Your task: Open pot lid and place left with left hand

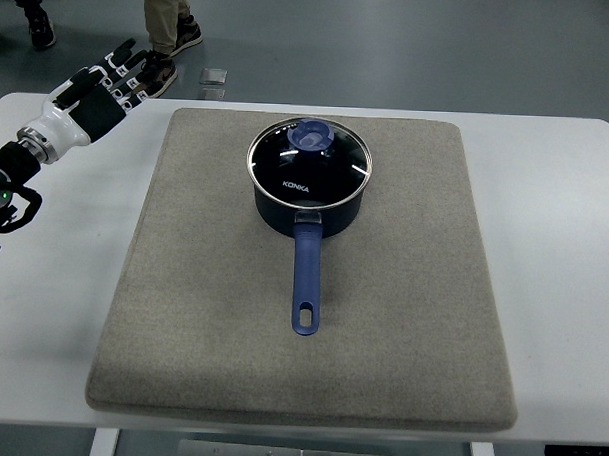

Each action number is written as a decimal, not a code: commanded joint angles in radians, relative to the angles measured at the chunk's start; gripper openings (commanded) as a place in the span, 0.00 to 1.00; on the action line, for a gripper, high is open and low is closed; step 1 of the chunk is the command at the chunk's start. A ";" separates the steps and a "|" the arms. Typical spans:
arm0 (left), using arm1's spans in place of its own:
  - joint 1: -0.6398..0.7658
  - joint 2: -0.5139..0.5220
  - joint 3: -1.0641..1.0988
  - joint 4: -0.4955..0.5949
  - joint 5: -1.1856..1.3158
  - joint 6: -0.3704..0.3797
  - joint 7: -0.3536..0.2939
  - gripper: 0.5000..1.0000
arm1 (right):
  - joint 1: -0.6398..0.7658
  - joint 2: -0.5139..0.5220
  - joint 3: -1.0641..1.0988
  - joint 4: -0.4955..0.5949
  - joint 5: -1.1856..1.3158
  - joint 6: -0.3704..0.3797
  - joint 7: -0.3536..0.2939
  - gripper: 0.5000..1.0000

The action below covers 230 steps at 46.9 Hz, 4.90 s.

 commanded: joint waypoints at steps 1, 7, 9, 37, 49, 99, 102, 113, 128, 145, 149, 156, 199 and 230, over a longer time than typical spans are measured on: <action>0.000 0.002 -0.001 0.000 0.000 0.000 0.000 0.98 | 0.000 0.000 0.000 0.000 0.000 0.000 0.000 0.83; 0.000 0.002 -0.001 0.000 0.000 0.000 0.000 0.98 | 0.000 0.000 -0.001 0.000 0.000 -0.002 0.000 0.83; 0.000 0.000 -0.001 0.000 0.000 0.000 -0.002 0.98 | 0.000 0.000 0.000 0.000 0.000 0.000 0.000 0.83; -0.009 0.017 -0.003 -0.003 0.030 0.000 -0.031 0.98 | 0.000 0.000 0.000 0.000 0.000 0.000 0.000 0.83; -0.044 0.068 -0.006 -0.009 0.435 0.000 -0.291 0.98 | 0.000 0.000 0.000 0.000 0.000 0.000 0.000 0.83; -0.187 0.298 0.013 -0.535 1.488 0.074 -0.397 0.95 | 0.000 0.000 0.000 0.000 0.000 0.000 0.000 0.83; -0.208 0.296 0.013 -0.549 1.551 0.074 -0.397 0.95 | 0.000 0.000 0.000 0.000 0.000 0.000 0.000 0.83; -0.320 0.238 0.083 -0.543 1.649 0.074 -0.390 0.96 | 0.000 0.000 0.000 0.000 0.000 0.000 0.000 0.83; -0.417 0.177 0.189 -0.540 1.827 0.077 -0.391 0.96 | 0.000 0.000 -0.001 0.000 0.000 0.000 0.000 0.83; -0.485 0.068 0.244 -0.531 1.937 0.077 -0.388 0.95 | 0.000 0.000 0.000 0.000 0.000 0.000 0.000 0.83; -0.497 0.037 0.256 -0.526 2.006 0.077 -0.388 0.95 | 0.000 0.000 -0.001 0.000 0.000 0.000 0.000 0.83; -0.497 -0.015 0.256 -0.483 2.095 0.077 -0.388 0.94 | 0.000 0.000 0.000 0.000 0.000 0.000 0.000 0.83; -0.506 -0.123 0.281 -0.388 2.128 0.078 -0.367 0.73 | 0.000 0.000 0.000 0.000 0.000 0.000 0.000 0.83; -0.506 -0.123 0.281 -0.388 2.137 0.080 -0.361 0.40 | 0.000 0.000 0.000 0.000 0.000 0.000 0.000 0.83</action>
